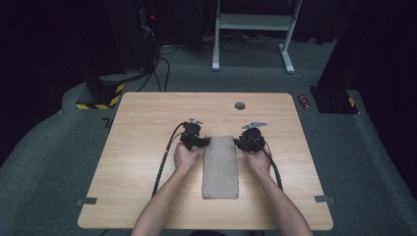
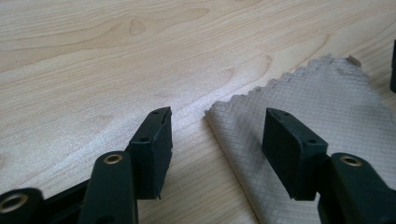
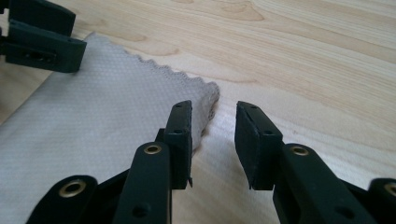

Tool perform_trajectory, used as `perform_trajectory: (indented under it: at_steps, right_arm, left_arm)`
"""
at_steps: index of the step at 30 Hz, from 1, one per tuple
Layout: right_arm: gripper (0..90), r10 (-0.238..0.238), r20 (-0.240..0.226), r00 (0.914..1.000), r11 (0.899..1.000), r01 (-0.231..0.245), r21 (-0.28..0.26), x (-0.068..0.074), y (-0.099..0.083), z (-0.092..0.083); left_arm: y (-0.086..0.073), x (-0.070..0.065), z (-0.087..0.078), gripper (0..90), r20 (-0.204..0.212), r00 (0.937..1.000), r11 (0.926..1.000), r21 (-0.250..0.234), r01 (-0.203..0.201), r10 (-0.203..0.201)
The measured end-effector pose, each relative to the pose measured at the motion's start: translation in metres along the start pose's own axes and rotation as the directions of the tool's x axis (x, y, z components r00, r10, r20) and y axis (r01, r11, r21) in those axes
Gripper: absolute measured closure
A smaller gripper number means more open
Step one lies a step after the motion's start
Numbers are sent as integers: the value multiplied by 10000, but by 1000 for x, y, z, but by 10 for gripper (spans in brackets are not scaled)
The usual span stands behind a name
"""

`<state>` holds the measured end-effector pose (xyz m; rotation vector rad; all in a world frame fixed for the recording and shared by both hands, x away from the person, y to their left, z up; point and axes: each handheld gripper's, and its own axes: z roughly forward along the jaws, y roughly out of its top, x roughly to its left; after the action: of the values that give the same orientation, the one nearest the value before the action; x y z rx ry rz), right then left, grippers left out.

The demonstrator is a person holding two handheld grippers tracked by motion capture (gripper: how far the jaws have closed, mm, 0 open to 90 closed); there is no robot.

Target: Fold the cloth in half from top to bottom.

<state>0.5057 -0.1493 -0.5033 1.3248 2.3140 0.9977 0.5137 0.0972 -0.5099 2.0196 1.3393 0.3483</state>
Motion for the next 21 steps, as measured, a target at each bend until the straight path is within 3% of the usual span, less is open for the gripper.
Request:
perform_trajectory:
  at_steps: [10, 14, 17, 21]
  right_arm:
    - [650, 556, 199, 9983, 9983, -553, -183, -6, 0, 18]
    - [656, 13, 460, 9989, 10000, -15, 32, 0, 7, 23]
    - [689, -598, 613, 9963, 9982, 591, 129, 8, 11, 28]
    - [724, -521, 517, 9973, 9986, 516, 113, 6, 11, 28]
  left_arm:
    - [2, -6, 5, 478, -281, 9990, 9994, -15, -357, 356]
    - [3, -14, 7, 480, -658, 9911, 9932, 253, -1140, 1154]
    - [3, -13, 7, 499, -622, 9922, 9941, 216, -1066, 1078]
    - [4, -12, 7, 544, -629, 9918, 9937, 201, -1101, 1111]
